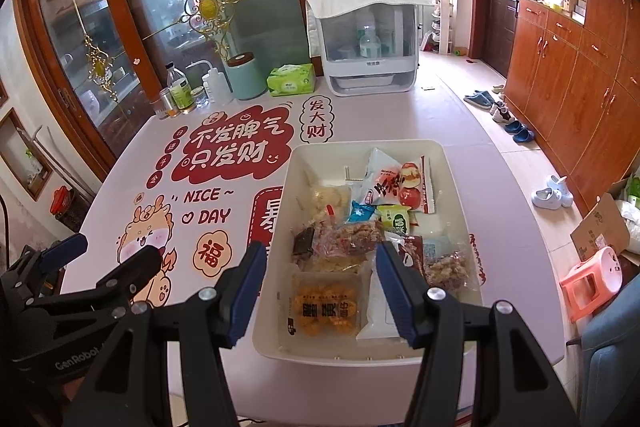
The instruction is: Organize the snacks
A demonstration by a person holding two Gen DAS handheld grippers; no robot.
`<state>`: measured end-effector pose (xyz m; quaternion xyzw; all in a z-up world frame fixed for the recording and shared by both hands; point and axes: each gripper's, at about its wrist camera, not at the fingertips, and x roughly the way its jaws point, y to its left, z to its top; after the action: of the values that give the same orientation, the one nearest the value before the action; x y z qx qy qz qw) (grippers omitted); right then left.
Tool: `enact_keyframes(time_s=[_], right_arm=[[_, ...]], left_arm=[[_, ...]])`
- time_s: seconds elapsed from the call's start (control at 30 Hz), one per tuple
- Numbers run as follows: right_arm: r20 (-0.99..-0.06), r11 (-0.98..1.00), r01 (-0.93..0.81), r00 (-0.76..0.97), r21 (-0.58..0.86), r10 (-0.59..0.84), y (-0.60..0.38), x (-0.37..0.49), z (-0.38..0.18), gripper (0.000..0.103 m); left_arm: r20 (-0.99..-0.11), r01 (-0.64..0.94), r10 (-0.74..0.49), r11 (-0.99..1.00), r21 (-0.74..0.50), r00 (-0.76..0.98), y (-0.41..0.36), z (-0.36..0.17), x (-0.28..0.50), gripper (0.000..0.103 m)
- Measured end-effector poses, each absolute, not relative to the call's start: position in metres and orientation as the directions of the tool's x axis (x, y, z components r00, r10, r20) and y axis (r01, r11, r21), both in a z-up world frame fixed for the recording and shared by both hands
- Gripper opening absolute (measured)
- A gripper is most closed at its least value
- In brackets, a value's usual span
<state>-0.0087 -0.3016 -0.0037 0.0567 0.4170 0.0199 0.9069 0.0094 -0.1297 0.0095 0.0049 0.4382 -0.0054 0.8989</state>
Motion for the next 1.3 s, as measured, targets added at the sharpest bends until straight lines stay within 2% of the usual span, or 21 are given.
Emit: enact_keyframes(time_s=[1.3], right_arm=[[-0.771, 0.991, 0.004, 0.629, 0.136, 0.104, -0.299, -0.013, -0.014, 0.058]], left_arm=[[-0.807, 0.024, -0.008, 1.000, 0.008, 0.591, -0.125, 0.002, 0.005, 0.103]])
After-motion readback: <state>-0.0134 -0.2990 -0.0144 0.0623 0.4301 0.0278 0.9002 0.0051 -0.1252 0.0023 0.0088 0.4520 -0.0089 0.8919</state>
